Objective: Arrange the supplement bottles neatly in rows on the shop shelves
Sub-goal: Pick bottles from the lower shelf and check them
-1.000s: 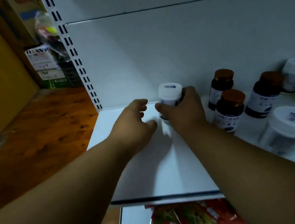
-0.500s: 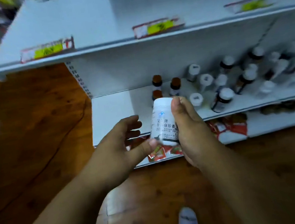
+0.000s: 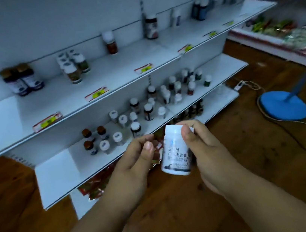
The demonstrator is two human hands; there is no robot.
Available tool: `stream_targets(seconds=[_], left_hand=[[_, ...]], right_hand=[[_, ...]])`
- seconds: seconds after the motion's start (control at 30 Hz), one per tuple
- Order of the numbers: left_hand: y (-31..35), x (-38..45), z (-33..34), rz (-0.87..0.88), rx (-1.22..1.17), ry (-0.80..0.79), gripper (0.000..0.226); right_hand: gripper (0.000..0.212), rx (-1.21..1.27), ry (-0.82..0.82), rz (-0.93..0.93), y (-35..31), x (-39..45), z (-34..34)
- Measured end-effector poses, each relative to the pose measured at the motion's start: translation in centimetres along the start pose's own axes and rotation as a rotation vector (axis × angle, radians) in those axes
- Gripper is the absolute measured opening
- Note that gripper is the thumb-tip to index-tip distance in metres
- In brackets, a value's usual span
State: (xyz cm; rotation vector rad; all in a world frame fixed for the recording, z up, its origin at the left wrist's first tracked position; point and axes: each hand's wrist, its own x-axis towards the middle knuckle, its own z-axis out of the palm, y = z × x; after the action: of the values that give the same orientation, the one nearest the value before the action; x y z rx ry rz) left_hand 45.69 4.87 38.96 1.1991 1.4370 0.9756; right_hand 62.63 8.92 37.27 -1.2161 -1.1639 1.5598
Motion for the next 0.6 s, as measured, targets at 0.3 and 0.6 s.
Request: stream_targets(seconds=[0.3, 0.6], left_hand=[[9.6, 10.0, 18.0, 0.124, 0.002, -0.182, 0.052], [14.6, 26.4, 26.8, 0.196, 0.083, -0.296, 0.054]], right_hand=[[0.041, -0.010, 0.124, -0.026, -8.7, 3.4, -20.7], [0.052, -0.039, 0.230, -0.128, -14.1, 15.5, -32.7]])
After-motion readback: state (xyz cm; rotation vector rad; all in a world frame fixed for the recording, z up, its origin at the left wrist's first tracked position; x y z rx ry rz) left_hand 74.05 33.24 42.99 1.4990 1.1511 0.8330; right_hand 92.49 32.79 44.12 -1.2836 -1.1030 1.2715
